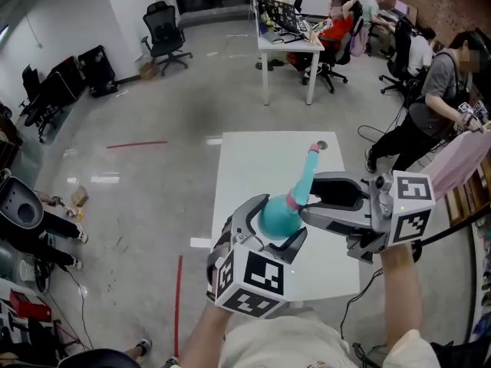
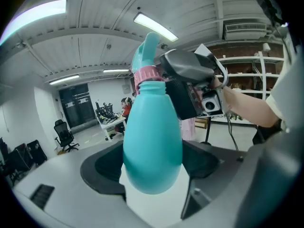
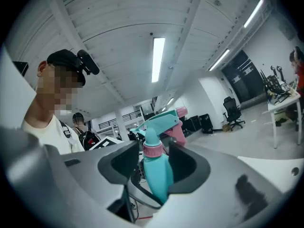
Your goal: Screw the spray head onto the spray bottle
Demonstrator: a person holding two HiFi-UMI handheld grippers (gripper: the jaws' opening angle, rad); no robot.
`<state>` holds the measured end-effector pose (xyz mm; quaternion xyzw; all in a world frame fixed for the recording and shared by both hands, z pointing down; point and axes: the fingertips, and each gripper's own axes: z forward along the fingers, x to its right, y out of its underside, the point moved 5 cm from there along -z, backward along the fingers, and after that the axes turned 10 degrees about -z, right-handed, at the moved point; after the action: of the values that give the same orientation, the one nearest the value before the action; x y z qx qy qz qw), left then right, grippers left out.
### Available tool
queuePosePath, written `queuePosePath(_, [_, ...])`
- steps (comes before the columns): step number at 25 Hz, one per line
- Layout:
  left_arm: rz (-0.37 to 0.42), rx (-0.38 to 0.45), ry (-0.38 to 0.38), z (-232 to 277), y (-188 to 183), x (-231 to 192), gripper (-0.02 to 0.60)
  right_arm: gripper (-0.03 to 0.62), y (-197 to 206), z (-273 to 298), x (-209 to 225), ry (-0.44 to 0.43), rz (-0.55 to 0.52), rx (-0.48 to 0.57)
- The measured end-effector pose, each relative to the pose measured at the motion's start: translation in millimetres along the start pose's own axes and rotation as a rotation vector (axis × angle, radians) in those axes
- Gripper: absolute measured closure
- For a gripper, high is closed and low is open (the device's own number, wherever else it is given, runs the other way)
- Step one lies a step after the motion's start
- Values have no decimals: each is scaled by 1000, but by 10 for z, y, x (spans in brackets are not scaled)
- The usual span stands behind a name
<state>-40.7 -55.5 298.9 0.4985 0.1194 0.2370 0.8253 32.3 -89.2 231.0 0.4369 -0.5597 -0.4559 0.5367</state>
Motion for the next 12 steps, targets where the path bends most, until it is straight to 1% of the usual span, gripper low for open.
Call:
queuePosePath(1, [2,-5,-1,4,11,13,208,448,5,0,-4,2,3,6])
queuePosePath(2, [2,-8,0,8,16,19,209,465,8,-2,-5,4,4,11])
queuePosePath(5, [-1,-16,9,26,7,7,209,467,7,-2,-17,-13,-5,8])
queuePosePath(7, [-30,-24,33,44,4,1,209,468,-4,-1,-26,-12,-30,4])
queuePosePath(10, [-72,-53,77,68,22,33,209,469,3,-1,-74,10,-114,-33])
queuePosePath(12, [-82,-82,97,81,58,65,208,470,29,6,-117,31,-194,-94])
